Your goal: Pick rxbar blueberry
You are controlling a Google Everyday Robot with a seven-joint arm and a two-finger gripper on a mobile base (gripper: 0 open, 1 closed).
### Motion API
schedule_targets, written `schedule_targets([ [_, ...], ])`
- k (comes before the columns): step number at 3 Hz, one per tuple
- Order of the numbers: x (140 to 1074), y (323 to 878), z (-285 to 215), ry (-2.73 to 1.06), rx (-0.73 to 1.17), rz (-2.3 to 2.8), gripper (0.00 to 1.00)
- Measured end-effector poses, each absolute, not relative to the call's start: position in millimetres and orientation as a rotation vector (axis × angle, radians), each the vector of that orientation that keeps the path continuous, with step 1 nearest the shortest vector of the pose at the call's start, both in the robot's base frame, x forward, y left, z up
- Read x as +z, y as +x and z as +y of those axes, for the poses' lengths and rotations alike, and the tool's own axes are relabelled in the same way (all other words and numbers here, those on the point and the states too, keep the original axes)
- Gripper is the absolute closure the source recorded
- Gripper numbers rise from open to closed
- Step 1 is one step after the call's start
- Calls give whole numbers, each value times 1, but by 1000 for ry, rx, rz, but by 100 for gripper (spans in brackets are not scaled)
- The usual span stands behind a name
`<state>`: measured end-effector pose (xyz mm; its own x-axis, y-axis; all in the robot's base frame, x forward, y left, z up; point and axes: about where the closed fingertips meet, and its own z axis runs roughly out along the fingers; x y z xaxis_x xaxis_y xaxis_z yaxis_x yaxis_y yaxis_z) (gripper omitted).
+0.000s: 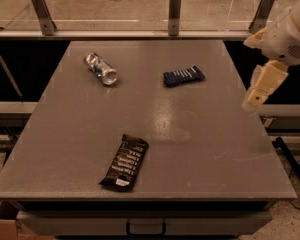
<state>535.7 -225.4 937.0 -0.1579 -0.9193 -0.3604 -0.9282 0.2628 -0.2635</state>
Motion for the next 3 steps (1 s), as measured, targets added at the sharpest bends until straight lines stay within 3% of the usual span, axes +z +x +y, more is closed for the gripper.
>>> schedule_targets([
  [2,851,656,-197,-1551,286,2063,0],
  [3,823,677,-182,-1496,380,2067,0],
])
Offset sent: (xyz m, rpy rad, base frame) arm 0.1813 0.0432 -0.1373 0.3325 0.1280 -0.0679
